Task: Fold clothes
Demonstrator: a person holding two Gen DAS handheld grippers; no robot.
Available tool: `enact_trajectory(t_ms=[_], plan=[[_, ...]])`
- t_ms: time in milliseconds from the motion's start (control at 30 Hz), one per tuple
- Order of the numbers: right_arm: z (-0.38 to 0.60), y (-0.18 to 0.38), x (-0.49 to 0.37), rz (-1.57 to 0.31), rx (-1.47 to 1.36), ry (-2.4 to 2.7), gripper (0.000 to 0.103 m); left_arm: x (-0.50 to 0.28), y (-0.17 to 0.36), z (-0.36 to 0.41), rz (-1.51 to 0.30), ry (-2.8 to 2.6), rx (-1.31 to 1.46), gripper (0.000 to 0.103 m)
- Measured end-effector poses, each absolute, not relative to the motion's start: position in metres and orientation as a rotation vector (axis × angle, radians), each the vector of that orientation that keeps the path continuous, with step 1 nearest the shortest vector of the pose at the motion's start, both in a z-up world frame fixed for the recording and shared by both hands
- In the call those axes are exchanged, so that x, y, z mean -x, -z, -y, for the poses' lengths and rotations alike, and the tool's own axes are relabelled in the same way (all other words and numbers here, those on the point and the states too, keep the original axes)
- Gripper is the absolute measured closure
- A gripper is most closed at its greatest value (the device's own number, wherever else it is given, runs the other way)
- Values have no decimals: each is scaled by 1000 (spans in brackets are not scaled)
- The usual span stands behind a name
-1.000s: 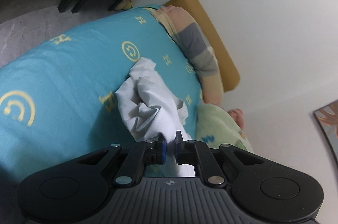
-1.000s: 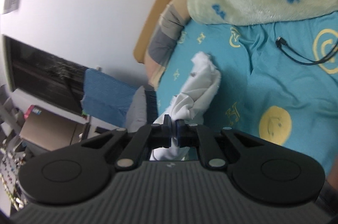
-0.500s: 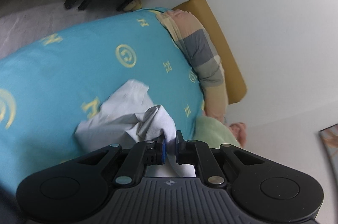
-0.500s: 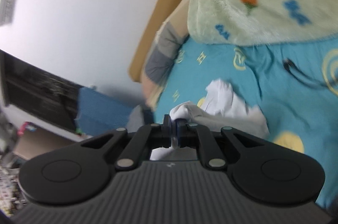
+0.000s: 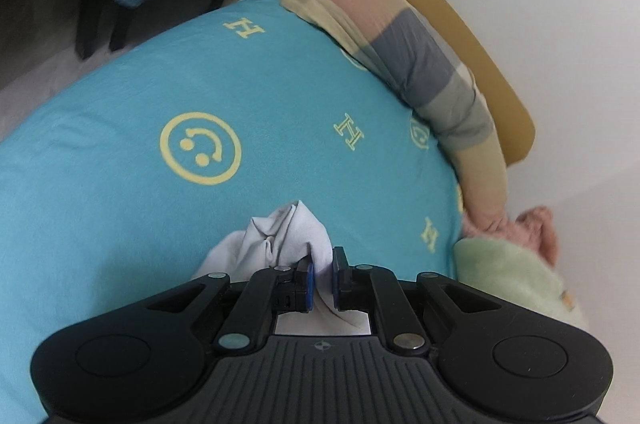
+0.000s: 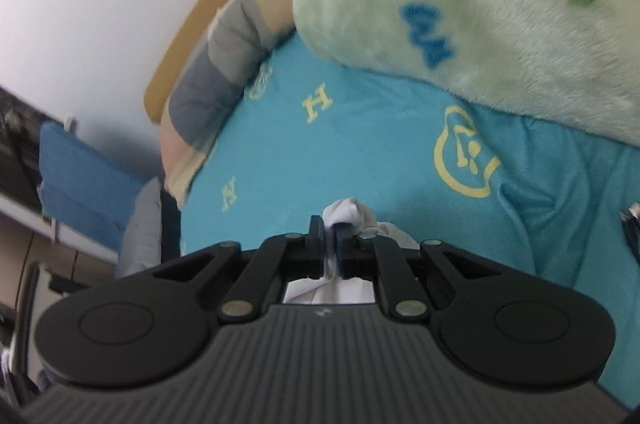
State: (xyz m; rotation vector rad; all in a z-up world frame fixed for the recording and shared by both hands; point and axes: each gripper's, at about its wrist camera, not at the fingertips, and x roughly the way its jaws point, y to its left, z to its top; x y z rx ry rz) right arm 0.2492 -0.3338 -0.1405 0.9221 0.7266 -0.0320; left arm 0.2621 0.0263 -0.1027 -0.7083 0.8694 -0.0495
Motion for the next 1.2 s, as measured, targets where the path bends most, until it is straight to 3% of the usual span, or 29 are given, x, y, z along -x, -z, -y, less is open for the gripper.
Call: enact_trajectory(t_ms=[133, 167, 200, 233, 267, 300, 333, 500, 533, 700, 967, 1200], plan=[[342, 145, -251, -754, -868, -44, 89, -258, 106, -18, -851, 72, 642, 86], [342, 141, -249, -750, -861, -63, 88, -256, 104, -16, -848, 82, 630, 68], [343, 137, -247, -744, -854, -82, 75, -255, 101, -13, -845, 94, 619, 45], [344, 133, -245, -738, -847, -100, 53, -251, 97, -10, -838, 108, 600, 36], [343, 128, -241, -723, -840, -115, 40, -248, 93, -7, -829, 123, 580, 25], [342, 121, -236, -706, -833, -128, 19, -243, 89, -3, -815, 126, 545, 22], [341, 115, -231, -693, -813, -135, 17, -237, 85, 1, -799, 127, 508, 22], [327, 100, -211, -665, -672, -121, 18, -216, 78, 23, -748, 122, 297, 14], [322, 101, -213, -668, -629, -133, 28, -217, 82, 27, -758, 127, 270, 14], [297, 119, -232, -685, -448, -190, 54, -233, 110, 39, -802, 134, 202, 14], [277, 148, -268, -706, -323, -175, 57, -269, 149, 54, -849, 90, 112, 13], [266, 160, -282, -716, -248, -162, 56, -257, 147, 61, -838, 106, 30, 12]])
